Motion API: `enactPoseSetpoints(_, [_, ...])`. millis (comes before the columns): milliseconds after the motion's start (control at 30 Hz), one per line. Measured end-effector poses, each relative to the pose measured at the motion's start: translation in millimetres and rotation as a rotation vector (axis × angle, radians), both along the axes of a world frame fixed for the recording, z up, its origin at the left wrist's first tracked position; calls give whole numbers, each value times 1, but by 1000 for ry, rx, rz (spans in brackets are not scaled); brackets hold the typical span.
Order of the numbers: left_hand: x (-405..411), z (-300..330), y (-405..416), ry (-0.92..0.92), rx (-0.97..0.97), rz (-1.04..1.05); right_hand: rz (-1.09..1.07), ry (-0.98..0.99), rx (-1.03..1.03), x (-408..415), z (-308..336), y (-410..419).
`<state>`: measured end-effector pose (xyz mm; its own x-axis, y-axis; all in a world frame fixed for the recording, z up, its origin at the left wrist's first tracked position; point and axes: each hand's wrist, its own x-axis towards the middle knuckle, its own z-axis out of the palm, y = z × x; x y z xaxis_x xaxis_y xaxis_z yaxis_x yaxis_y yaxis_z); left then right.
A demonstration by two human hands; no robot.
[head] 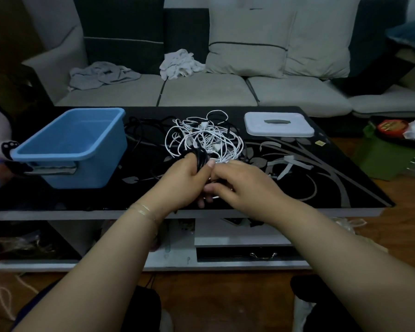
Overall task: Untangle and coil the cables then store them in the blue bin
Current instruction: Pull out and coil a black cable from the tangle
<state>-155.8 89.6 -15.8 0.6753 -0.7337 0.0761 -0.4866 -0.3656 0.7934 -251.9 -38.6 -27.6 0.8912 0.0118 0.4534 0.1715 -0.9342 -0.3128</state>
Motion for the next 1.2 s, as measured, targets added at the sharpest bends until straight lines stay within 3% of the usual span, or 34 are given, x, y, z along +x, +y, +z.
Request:
enactPoseSetpoints(200, [-13, 5, 3, 306, -177, -265, -93, -115, 175, 1, 1, -7])
enactPoseSetpoints(401, [-21, 9, 2, 354, -228, -264, -156, -78, 365, 7, -6, -12])
enactPoseSetpoints(534, [-22, 11, 4, 493, -275, -246, -90, -146, 581, 14, -9, -11])
enactPoseSetpoints(701, [-25, 10, 6, 565, -307, -244, -72, -263, 665, 19, -12, -1])
enactPoseSetpoints(868, [-32, 11, 2, 720, -380, -250, -67, -300, 958, 18, -15, 9])
enactPoseSetpoints(1035, [-32, 12, 1, 926, -448, -320, -66, -408, 1036, 12, -9, 16])
enactPoseSetpoints(1202, [-26, 14, 2, 1028, -364, -435, -174, -510, 907, 9, -14, 19])
